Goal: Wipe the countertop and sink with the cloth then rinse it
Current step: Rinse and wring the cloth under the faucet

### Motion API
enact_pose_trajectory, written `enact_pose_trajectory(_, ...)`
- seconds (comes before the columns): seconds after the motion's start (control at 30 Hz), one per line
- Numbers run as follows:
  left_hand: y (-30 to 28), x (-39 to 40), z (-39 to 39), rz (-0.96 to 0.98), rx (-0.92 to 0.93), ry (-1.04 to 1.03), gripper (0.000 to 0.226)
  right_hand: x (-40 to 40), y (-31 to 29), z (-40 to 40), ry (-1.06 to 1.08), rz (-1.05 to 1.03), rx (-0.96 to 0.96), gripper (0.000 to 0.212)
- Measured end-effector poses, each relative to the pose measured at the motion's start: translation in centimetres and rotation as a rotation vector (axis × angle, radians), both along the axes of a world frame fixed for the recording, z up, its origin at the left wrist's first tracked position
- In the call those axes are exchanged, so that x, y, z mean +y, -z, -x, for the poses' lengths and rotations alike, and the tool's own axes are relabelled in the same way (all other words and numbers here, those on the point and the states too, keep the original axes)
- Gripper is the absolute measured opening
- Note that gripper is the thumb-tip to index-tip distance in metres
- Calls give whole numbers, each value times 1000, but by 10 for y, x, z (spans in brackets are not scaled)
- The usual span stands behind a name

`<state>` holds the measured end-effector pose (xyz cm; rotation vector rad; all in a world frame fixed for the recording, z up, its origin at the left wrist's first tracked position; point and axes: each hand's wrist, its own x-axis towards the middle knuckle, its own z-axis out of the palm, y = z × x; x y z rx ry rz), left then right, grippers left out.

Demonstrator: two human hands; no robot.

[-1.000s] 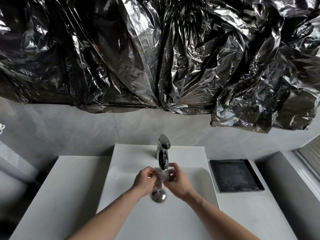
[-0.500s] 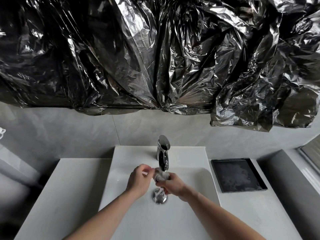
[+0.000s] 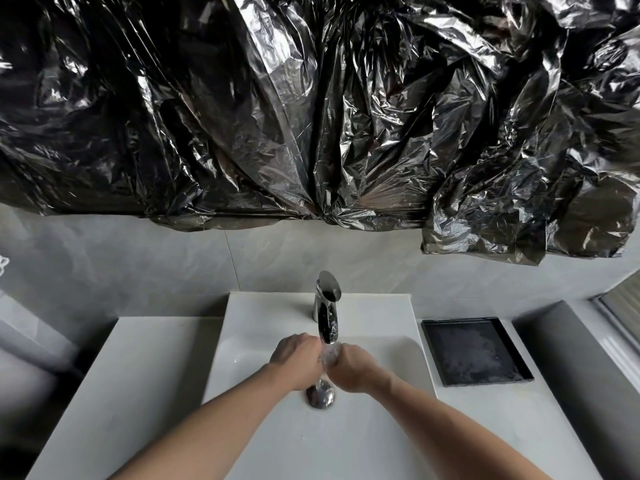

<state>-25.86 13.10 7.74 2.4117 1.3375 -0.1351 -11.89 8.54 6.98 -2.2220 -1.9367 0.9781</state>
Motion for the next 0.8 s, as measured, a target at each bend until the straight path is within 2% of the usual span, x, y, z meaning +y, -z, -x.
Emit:
enact_pose_trajectory(0.1, 1, 2, -7, 100, -15, -83, 13, -6, 11, 0, -23, -108, -197, 32)
enact_pose_trajectory(0.17, -1, 1, -7, 239, -47, -150, 13, -9, 18, 2, -81, -149, -251, 29)
enact_pose_trajectory(0.23, 0, 0, -7, 401, -72, -207, 23, -11, 23, 4, -102, -166, -250, 24)
enact_pose_trajectory(0.33, 10, 2, -5, 505, -188, -265, 28, -12, 28, 1, -19, -161, -175, 15)
enact_pose_trajectory(0.4, 17, 3, -2, 548, -325, -309, 26, -12, 30, -4, 74, -143, -47, 14)
enact_pose_trajectory(0.47, 19, -1, 3, 557, -461, -329, 25, -13, 28, -10, 150, -129, 109, 22)
enact_pose_trajectory(0.53, 22, -4, 7, 574, -601, -357, 17, -13, 27, -17, 179, -138, 185, 35)
enact_pose_trajectory(0.6, 23, -7, 9, 558, -664, -382, 5, -13, 27, -20, 156, -166, 231, 51)
enact_pose_trajectory(0.63, 24, -8, 9, 546, -666, -391, 7, -14, 27, -20, 143, -187, 251, 55)
enact_pose_trajectory(0.7, 22, -9, 7, 536, -664, -410, 20, -16, 22, -16, 148, -206, 306, 45)
enact_pose_trajectory(0.77, 20, -9, 7, 464, -631, -449, 34, -17, 14, -9, 156, -187, 363, 15)
enact_pose_trajectory(0.8, 20, -9, 8, 398, -596, -478, 35, -16, 10, -5, 151, -166, 400, 9)
